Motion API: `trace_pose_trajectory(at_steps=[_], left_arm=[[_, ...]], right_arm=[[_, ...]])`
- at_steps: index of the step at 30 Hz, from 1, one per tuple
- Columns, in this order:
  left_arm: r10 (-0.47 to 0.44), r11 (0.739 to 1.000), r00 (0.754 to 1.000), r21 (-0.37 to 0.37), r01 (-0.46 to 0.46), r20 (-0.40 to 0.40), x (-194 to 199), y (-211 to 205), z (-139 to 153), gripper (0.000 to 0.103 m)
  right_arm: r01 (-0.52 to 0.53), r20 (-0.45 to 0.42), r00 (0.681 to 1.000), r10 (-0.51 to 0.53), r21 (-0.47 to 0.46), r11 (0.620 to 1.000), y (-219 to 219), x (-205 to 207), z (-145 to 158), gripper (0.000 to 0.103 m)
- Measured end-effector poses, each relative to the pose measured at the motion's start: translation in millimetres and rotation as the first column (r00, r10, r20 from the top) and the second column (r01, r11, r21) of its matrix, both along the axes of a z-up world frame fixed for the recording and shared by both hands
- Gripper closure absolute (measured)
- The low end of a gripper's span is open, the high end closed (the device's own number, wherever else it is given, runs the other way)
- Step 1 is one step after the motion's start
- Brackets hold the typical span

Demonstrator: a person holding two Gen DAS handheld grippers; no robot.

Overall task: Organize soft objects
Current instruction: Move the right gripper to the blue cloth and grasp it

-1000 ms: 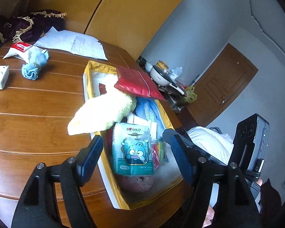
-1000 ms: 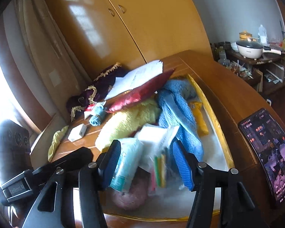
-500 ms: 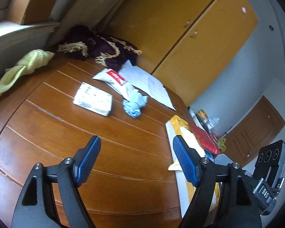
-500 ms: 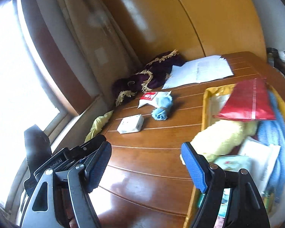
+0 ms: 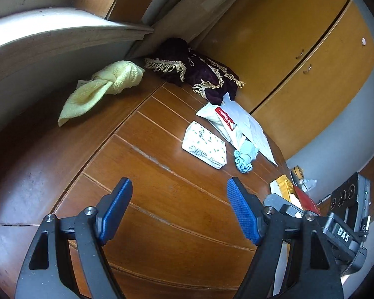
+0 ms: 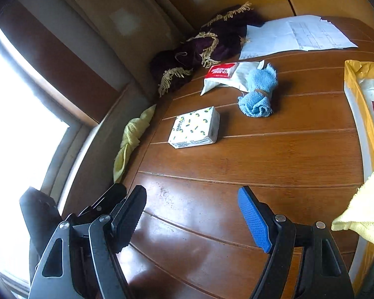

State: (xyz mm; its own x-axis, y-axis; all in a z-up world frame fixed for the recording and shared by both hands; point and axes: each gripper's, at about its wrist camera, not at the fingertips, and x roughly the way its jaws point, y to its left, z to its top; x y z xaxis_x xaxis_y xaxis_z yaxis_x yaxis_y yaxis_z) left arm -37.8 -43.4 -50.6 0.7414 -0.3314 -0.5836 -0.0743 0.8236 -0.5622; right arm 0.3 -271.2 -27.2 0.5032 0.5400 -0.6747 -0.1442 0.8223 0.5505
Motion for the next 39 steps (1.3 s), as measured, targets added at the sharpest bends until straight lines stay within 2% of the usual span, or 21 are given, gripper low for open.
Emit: trace_pose_trajectory(at_steps=[2,5,8,13,15,17,19,21,22,24,26,28,30,33,35,37,39], left_arm=[[-0.017,1.000,1.000,0.003,0.017,-0.011,3.2,1.9,2.6,0.025],[-0.006,1.000,1.000,0.027,0.006,0.007,8.6,5.0,8.6,0.025],[0.001,1.000,1.000,0.027,-0.001,-0.001,18.0,8.2,9.4,0.025],[0.000,1.000,1.000,0.015,0.000,-0.005,24.6,9.1,11.5,0.025],[-0.006,0.999,1.000,0.042,0.006,-0.004,28.5,4.5,16.7,0.025],[-0.005,0.994,1.000,0.105,0.008,-0.024,38.9,-6.1,22.2,0.025],[-0.007,0.984,0.999,0.177,0.017,-0.054,58.0,-18.2,28.0,0.025],[-0.036,0.976,0.996,0.210,0.052,-0.081,80.8,-29.3,30.3,0.025],[-0.042,0.971,0.993,0.230,0.066,-0.108,92.7,-34.5,29.7,0.025],[-0.042,0.963,0.988,0.259,0.080,-0.147,111.4,-43.0,28.2,0.025],[-0.029,0.952,0.985,0.296,0.079,-0.170,125.0,-52.0,26.0,0.025],[-0.035,0.934,0.983,0.343,0.096,-0.180,133.2,-63.5,22.9,0.025],[-0.040,0.918,0.982,0.381,0.110,-0.187,139.0,-74.8,17.7,0.025],[-0.071,0.909,0.980,0.393,0.140,-0.184,145.5,-88.4,6.7,0.025],[-0.069,0.889,0.978,0.433,0.150,-0.197,148.2,-98.0,-2.7,0.022],[-0.085,0.872,0.984,0.466,0.150,-0.156,141.1,-104.1,2.5,0.023],[-0.090,0.847,0.987,0.511,0.146,-0.134,136.8,-108.3,1.8,0.023]], right_arm=[[0.037,-0.051,0.998,-0.038,-0.011,0.999,1.8,13.6,-1.9,0.025],[0.167,-0.129,0.978,-0.167,-0.009,0.986,-6.9,35.5,3.0,0.025],[0.259,-0.089,0.961,-0.262,-0.045,0.965,-13.3,64.6,14.6,0.025],[0.432,-0.061,0.894,-0.445,-0.151,0.889,-37.1,104.5,0.2,0.028],[0.421,-0.071,0.897,-0.437,-0.165,0.892,-38.8,110.2,-10.6,0.035],[0.394,-0.115,0.906,-0.406,-0.118,0.912,-40.3,115.3,-21.9,0.050],[0.380,-0.116,0.912,-0.393,-0.117,0.917,-36.3,118.0,-25.2,0.057],[0.379,-0.110,0.913,-0.393,-0.131,0.916,-31.0,116.5,-23.2,0.070],[0.384,-0.120,0.909,-0.399,-0.129,0.914,-31.5,114.0,-23.2,0.073],[0.401,-0.150,0.898,-0.413,-0.101,0.910,-36.4,104.6,-24.3,0.075],[0.398,-0.179,0.900,-0.399,-0.040,0.916,-43.1,93.3,-24.0,0.075],[0.405,-0.183,0.898,-0.401,-0.018,0.914,-50.1,76.0,-21.4,0.075],[0.405,-0.153,0.902,-0.403,-0.020,0.914,-55.1,60.1,-17.6,0.076],[0.407,-0.093,0.908,-0.409,-0.041,0.912,-58.7,47.8,-14.3,0.076],[0.385,-0.069,0.920,-0.387,-0.040,0.922,-57.2,46.4,-15.3,0.076],[0.390,-0.046,0.919,-0.391,-0.041,0.920,-57.0,45.3,-16.4,0.076],[0.388,-0.062,0.919,-0.388,-0.012,0.921,-57.7,45.0,-18.4,0.076]])
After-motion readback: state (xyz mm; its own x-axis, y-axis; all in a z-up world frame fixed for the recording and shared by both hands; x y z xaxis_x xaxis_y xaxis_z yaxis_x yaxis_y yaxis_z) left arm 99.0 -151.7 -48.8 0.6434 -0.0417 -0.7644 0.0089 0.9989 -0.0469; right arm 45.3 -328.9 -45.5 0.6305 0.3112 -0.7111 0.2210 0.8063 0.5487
